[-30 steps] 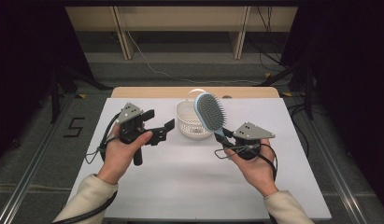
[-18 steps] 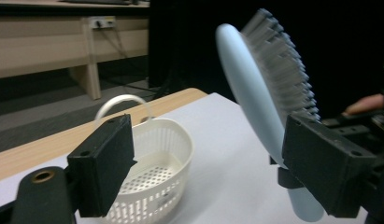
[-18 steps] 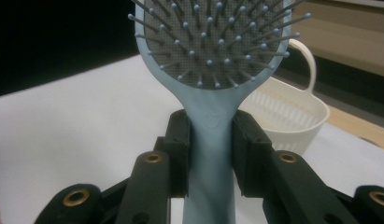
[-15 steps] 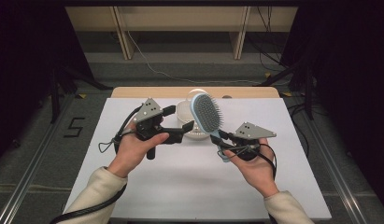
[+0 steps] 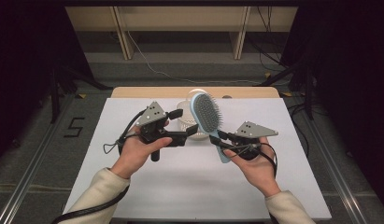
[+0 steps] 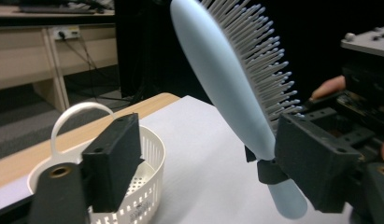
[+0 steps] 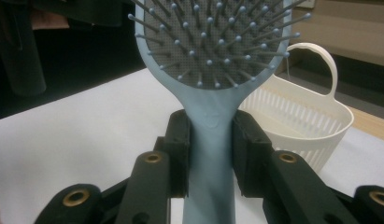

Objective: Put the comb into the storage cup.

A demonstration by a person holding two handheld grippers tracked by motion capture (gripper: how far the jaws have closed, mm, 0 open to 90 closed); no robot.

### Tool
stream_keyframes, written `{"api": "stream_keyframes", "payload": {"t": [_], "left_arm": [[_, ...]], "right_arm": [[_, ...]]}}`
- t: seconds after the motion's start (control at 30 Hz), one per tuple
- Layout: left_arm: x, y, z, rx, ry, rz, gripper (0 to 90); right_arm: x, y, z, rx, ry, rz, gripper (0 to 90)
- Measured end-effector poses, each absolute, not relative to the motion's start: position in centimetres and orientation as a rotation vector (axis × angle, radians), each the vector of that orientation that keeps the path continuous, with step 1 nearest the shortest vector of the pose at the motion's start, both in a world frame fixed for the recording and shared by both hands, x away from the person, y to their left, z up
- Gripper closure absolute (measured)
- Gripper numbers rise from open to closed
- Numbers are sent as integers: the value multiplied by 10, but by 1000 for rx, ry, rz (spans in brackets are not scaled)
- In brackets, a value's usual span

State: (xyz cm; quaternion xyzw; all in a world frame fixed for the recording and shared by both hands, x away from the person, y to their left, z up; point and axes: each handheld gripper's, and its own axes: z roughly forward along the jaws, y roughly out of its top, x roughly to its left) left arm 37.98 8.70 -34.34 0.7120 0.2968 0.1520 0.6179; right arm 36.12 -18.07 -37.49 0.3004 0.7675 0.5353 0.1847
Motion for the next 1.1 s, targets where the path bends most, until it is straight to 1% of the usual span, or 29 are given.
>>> {"api": "stream_keyframes", "payload": {"t": [0.1,0.27,0.43,0.8,0.9,0.97,1.1], "left_arm": [[379,85,-344,1618,697,337,326],[378,88,-339,1592,705,327,408],[378,88,-338,1562,726,299,440],[381,99,-328,1512,711,297,425],[381,103,-325,1514,676,289,397],[382,105,-324,1516,655,272,364],[383,107,-321,1498,667,262,329]], "right_arm": [[361,-181,-375,850,2161,1503,702],[362,-183,-376,858,2160,1499,702],[362,-181,-378,854,2163,1485,702],[362,-177,-381,822,2178,1496,702],[361,-176,-381,808,2187,1513,702],[361,-177,-381,796,2189,1525,702],[361,-177,-381,796,2184,1521,702]]}}
